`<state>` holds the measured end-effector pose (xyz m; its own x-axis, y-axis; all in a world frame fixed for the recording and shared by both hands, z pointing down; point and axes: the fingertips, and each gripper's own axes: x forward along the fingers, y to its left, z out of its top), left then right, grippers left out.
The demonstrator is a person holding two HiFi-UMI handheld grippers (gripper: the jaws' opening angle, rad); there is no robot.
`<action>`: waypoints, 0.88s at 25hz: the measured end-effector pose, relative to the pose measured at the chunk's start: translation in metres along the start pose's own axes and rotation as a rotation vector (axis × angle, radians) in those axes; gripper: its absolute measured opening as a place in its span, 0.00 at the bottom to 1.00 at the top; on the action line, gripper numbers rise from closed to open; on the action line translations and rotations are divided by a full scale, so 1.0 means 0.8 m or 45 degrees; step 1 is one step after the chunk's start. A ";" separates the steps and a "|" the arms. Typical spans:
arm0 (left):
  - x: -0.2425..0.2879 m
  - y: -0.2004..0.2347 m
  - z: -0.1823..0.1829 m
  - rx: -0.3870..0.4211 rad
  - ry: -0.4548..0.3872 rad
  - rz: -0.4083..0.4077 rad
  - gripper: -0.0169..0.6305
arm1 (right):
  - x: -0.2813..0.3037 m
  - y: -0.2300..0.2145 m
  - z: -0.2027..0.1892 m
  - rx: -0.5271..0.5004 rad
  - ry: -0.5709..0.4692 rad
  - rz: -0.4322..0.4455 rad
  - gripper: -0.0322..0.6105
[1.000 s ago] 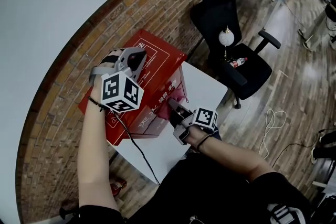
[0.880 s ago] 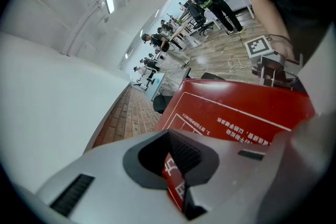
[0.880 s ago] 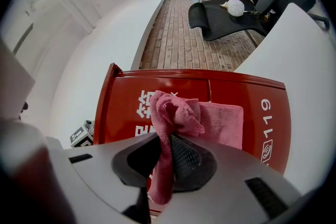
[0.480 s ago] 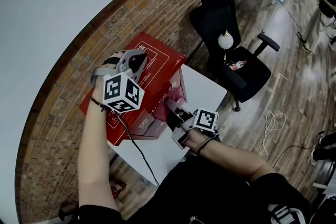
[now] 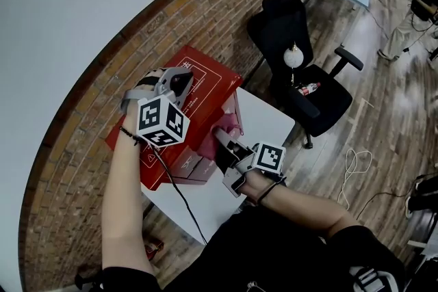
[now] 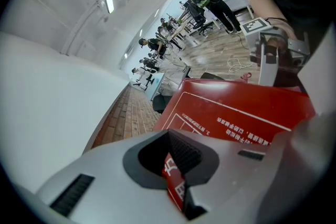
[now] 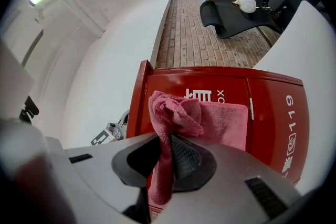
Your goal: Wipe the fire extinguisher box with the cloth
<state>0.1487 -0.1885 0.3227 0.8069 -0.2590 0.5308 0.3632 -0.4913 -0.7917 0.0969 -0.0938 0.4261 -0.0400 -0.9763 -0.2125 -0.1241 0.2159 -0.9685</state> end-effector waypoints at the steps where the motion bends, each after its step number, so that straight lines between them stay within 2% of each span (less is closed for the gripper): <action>1: 0.000 0.000 0.000 0.000 0.000 0.000 0.07 | 0.001 0.004 0.000 0.000 0.000 0.005 0.15; 15: 0.000 0.001 0.000 0.000 -0.003 0.004 0.07 | 0.012 0.057 0.010 0.020 -0.032 0.092 0.15; 22: 0.000 0.000 -0.001 0.000 -0.003 0.003 0.07 | 0.013 0.062 0.008 0.052 -0.059 0.108 0.15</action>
<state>0.1481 -0.1893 0.3226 0.8088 -0.2580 0.5284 0.3614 -0.4907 -0.7928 0.0966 -0.0929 0.3748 -0.0026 -0.9543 -0.2988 -0.0816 0.2980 -0.9511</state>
